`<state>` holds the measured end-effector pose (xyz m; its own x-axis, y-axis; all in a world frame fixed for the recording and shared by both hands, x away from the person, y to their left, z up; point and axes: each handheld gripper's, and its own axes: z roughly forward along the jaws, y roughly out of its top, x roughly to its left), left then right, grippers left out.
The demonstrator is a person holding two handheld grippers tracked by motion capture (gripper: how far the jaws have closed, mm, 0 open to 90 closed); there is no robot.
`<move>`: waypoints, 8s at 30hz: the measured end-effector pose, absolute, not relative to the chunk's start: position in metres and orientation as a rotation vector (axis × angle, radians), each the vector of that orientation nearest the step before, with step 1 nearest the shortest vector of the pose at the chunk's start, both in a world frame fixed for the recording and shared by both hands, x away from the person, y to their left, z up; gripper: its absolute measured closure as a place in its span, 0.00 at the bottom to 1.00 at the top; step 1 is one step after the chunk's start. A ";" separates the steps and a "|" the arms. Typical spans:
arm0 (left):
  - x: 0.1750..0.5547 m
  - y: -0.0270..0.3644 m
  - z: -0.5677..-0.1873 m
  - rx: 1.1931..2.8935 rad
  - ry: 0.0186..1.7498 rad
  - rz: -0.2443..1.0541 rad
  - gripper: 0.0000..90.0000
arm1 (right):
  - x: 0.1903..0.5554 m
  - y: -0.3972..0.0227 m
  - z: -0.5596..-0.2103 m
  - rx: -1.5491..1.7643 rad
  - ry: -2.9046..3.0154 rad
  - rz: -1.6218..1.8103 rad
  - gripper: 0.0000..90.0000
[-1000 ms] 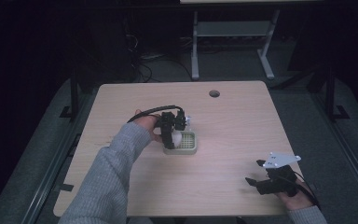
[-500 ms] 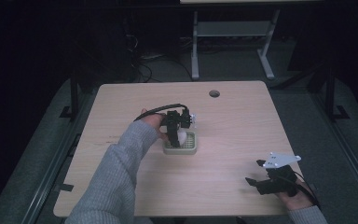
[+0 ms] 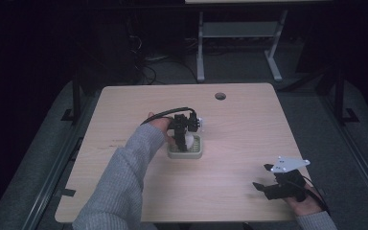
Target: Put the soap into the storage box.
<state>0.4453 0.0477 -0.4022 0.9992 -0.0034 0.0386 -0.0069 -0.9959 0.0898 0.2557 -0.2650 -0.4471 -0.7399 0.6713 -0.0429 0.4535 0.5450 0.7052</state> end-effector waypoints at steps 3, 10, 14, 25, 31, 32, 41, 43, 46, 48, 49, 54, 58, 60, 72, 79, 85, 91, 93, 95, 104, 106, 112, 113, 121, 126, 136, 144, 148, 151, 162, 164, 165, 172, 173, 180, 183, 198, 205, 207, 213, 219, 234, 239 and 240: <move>0.446 0.047 -0.403 3.058 -0.010 0.056 0.26 | 0.255 -0.265 -0.447 0.931 2.475 1.001 0.24; 0.448 0.047 -0.405 3.065 -0.003 0.050 0.26 | 0.256 -0.265 -0.447 0.928 2.477 0.998 0.24; 0.448 0.047 -0.405 3.066 -0.003 0.045 0.26 | 0.256 -0.265 -0.447 0.929 2.476 0.999 0.24; 0.448 0.045 -0.409 3.081 0.008 0.025 0.26 | 0.255 -0.265 -0.447 0.932 2.475 1.000 0.24; 0.449 0.045 -0.406 3.061 0.009 0.017 0.26 | 0.255 -0.265 -0.447 0.932 2.477 0.999 0.24; 0.448 0.046 -0.405 3.056 0.017 0.023 0.26 | 0.256 -0.265 -0.447 0.929 2.478 0.999 0.24; 0.447 0.046 -0.403 3.063 0.024 0.027 0.26 | 0.255 -0.264 -0.447 0.927 2.481 0.996 0.24; 0.447 0.046 -0.404 3.064 0.024 0.026 0.26 | 0.255 -0.264 -0.447 0.926 2.481 0.995 0.24; 0.447 0.045 -0.404 3.067 0.013 0.033 0.26 | 0.255 -0.264 -0.447 0.928 2.480 0.999 0.24; 0.447 0.045 -0.404 3.066 0.017 0.032 0.26 | 0.256 -0.264 -0.447 0.926 2.479 1.000 0.24; 0.447 0.045 -0.405 3.067 0.016 0.033 0.26 | 0.256 -0.265 -0.447 0.923 2.480 1.000 0.24; 0.446 0.044 -0.405 3.074 0.014 0.038 0.25 | 0.256 -0.264 -0.448 0.922 2.483 0.997 0.24; 0.447 0.045 -0.405 3.069 0.019 0.034 0.26 | 0.256 -0.263 -0.447 0.919 2.483 0.995 0.24; 0.446 0.045 -0.405 3.069 0.018 0.039 0.26 | 0.256 -0.263 -0.447 0.925 2.486 0.992 0.24; 0.444 0.054 -0.404 3.043 0.062 0.055 0.25 | 0.256 -0.261 -0.447 0.922 2.490 0.983 0.24; 0.442 0.064 -0.399 3.034 0.086 0.062 0.25 | 0.256 -0.261 -0.447 0.915 2.490 0.982 0.24; 0.439 0.064 -0.394 3.021 0.084 0.079 0.25 | 0.256 -0.260 -0.447 0.914 2.489 0.981 0.24; 0.438 0.063 -0.394 3.020 0.074 0.079 0.25 | 0.256 -0.261 -0.447 0.913 2.487 0.980 0.24; 0.437 0.063 -0.393 3.019 0.065 0.091 0.25 | 0.257 -0.261 -0.448 0.907 2.486 0.982 0.24; 0.436 0.064 -0.393 3.018 0.073 0.088 0.26 | 0.257 -0.261 -0.448 0.917 2.488 0.982 0.24; 0.432 0.066 -0.387 3.023 0.059 0.094 0.26 | 0.256 -0.263 -0.447 0.931 2.480 0.987 0.24; 0.431 0.067 -0.386 3.021 0.065 0.098 0.26 | 0.257 -0.264 -0.447 0.928 2.482 0.981 0.24; 0.428 0.073 -0.384 3.002 0.068 0.101 0.26 | 0.257 -0.264 -0.447 0.927 2.482 0.978 0.24; 0.427 0.073 -0.384 3.001 0.070 0.101 0.26 | 0.257 -0.264 -0.447 0.928 2.481 0.978 0.24; 0.421 0.084 -0.388 3.004 0.081 0.099 0.26 | 0.257 -0.264 -0.448 0.925 2.484 0.972 0.24; 0.418 0.090 -0.385 2.993 0.099 0.102 0.26 | 0.257 -0.263 -0.448 0.923 2.484 0.971 0.24; 0.408 0.096 -0.381 2.991 0.088 0.104 0.26 | 0.257 -0.264 -0.448 0.928 2.484 0.967 0.24; 0.399 0.098 -0.377 2.999 0.059 0.121 0.26 | 0.257 -0.263 -0.448 0.929 2.483 0.964 0.24; 0.394 0.102 -0.376 2.991 0.055 0.122 0.26 | 0.257 -0.263 -0.448 0.931 2.481 0.962 0.24; 0.390 0.106 -0.376 2.988 0.055 0.124 0.26 | 0.257 -0.263 -0.448 0.932 2.480 0.962 0.24; 0.376 0.118 -0.376 2.976 0.044 0.124 0.26 | 0.258 -0.262 -0.448 0.927 2.478 0.957 0.24; 0.372 0.118 -0.376 2.972 0.038 0.128 0.26 | 0.257 -0.263 -0.448 0.938 2.476 0.959 0.24; 0.371 0.118 -0.376 2.974 0.035 0.126 0.26 | 0.257 -0.263 -0.448 0.941 2.476 0.958 0.24; 0.360 0.121 -0.378 2.966 0.012 0.125 0.26 | 0.258 -0.263 -0.448 0.943 2.475 0.951 0.24; 0.359 0.121 -0.378 2.968 0.002 0.127 0.26 | 0.257 -0.263 -0.448 0.946 2.476 0.951 0.24; 0.352 0.126 -0.379 2.972 0.005 0.137 0.26 | 0.258 -0.263 -0.449 0.946 2.474 0.944 0.24; 0.351 0.128 -0.379 2.982 -0.002 0.133 0.26 | 0.258 -0.263 -0.449 0.949 2.473 0.947 0.24; 0.336 0.142 -0.387 2.965 0.013 0.125 0.26 | 0.258 -0.264 -0.449 0.946 2.473 0.939 0.24; 0.330 0.148 -0.390 2.966 0.023 0.128 0.26 | 0.258 -0.267 -0.449 0.965 2.463 0.945 0.24; 0.329 0.149 -0.391 2.966 0.020 0.128 0.26 | 0.258 -0.268 -0.449 0.966 2.459 0.945 0.24; 0.323 0.154 -0.395 2.959 0.022 0.135 0.26 | 0.258 -0.268 -0.449 0.974 2.459 0.935 0.24; 0.316 0.159 -0.398 2.945 0.028 0.150 0.26 | 0.258 -0.269 -0.449 0.973 2.456 0.930 0.24; 0.302 0.173 -0.408 2.936 0.042 0.142 0.26 | 0.258 -0.270 -0.449 0.975 2.452 0.923 0.24; 0.297 0.178 -0.412 2.933 0.049 0.138 0.26 | 0.257 -0.270 -0.449 0.971 2.446 0.923 0.24; 0.296 0.179 -0.413 2.927 0.056 0.138 0.26 | 0.257 -0.270 -0.449 0.972 2.446 0.922 0.24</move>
